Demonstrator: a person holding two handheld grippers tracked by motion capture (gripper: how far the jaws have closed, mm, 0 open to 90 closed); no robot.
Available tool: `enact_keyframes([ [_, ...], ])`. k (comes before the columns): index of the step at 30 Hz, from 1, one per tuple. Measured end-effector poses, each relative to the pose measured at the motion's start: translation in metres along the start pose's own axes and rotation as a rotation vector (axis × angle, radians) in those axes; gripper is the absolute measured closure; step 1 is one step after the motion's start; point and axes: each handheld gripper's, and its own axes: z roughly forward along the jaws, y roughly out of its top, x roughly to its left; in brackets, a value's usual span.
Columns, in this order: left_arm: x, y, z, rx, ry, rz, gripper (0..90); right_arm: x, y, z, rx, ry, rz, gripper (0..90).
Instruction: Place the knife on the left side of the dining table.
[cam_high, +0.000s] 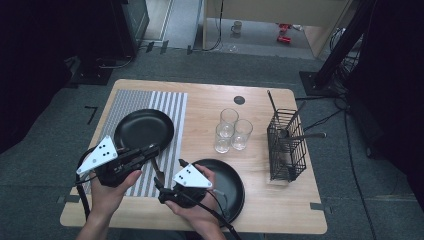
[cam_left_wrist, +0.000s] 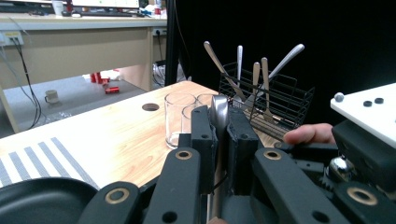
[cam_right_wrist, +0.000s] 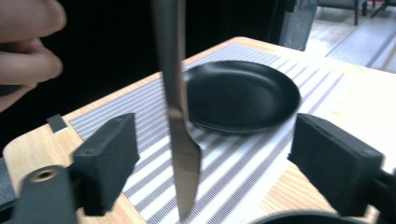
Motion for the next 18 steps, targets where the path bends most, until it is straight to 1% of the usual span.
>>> enact_keyframes([
  [3, 0.001, -0.001, 0.001, -0.001, 0.002, -0.002, 85.2, -0.008, -0.003, -0.005, 0.003, -0.015, 0.005, 10.5],
  [5, 0.002, -0.001, 0.001, -0.001, 0.003, -0.005, 85.2, -0.014, -0.005, -0.01, 0.007, -0.017, 0.022, 8.1],
  [9, 0.003, -0.003, 0.002, -0.004, 0.01, -0.01, 85.2, -0.027, -0.009, -0.019, 0.015, -0.028, 0.038, 7.7],
  [15, 0.005, -0.006, 0.004, -0.01, 0.019, -0.012, 85.2, -0.045, -0.018, -0.034, 0.034, -0.081, 0.061, 7.6],
  [18, 0.006, -0.008, 0.005, -0.012, 0.025, -0.012, 85.2, -0.055, -0.023, -0.042, 0.034, -0.109, 0.083, 7.6],
])
